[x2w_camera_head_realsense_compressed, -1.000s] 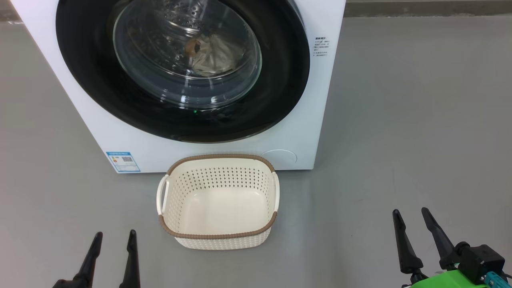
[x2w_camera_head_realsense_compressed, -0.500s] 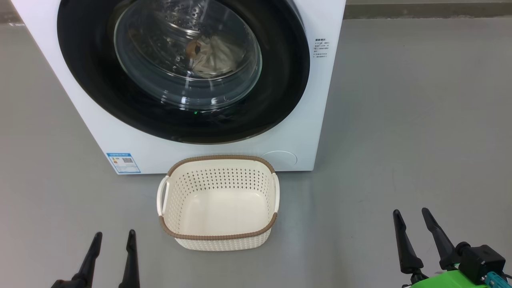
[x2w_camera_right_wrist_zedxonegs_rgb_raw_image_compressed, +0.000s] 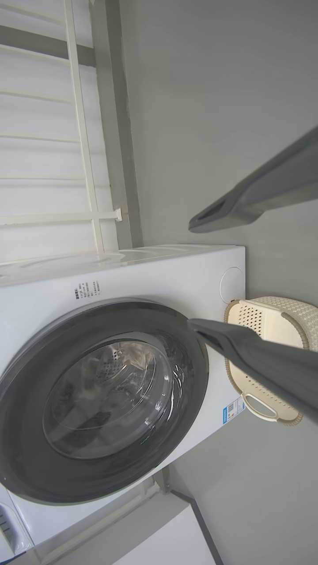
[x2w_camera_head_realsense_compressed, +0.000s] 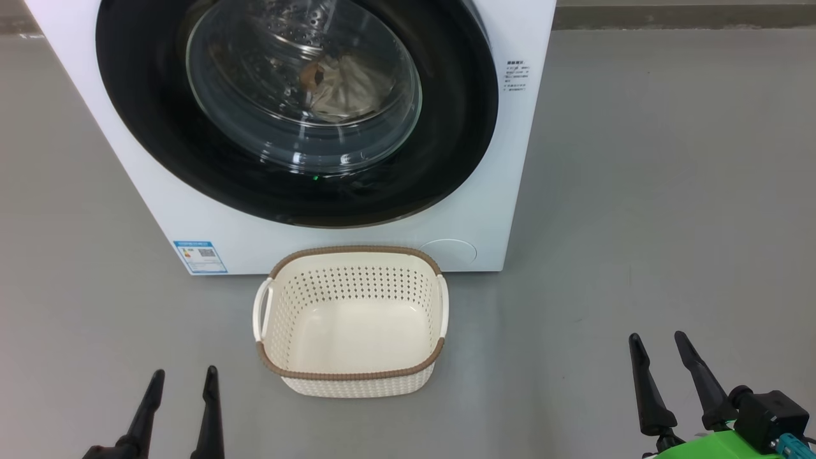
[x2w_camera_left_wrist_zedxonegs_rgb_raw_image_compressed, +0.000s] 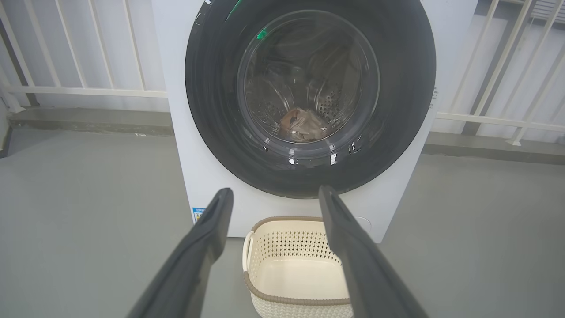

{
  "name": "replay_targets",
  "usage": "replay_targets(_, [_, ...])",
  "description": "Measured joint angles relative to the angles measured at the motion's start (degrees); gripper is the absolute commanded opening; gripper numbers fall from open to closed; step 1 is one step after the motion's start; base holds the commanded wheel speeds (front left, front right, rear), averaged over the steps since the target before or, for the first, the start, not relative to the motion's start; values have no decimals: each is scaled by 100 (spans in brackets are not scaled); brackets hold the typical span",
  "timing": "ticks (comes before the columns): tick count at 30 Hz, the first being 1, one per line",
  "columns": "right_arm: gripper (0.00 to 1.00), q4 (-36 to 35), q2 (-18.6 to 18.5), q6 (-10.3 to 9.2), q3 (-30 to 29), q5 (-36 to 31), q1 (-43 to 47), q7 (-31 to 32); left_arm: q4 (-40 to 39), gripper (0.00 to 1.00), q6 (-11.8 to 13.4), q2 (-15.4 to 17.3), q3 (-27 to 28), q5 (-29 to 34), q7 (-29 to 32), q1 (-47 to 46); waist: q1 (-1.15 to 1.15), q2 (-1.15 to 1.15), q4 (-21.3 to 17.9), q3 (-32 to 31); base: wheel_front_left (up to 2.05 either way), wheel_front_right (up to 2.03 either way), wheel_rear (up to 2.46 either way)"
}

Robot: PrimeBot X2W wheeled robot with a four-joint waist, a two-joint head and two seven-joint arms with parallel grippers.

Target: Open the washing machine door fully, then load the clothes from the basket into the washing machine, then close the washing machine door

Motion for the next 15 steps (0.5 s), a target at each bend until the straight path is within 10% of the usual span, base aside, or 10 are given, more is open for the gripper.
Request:
replay_targets(8, [100,0,1,0,4,5,0,0,1,100,0,13,-44,-41,0,-3,0,0,23,23,0,0,0])
replay_targets(9, [0,41,3,1,3,5,0,0,38,0,1,0,-48,-41,2,-2,0,0,23,23,0,0,0])
replay_targets(15, [0,363,53,2,4,27,87,14,336,0,1,-98,-111,-80,10,94,0,0,22,25,0,0,0])
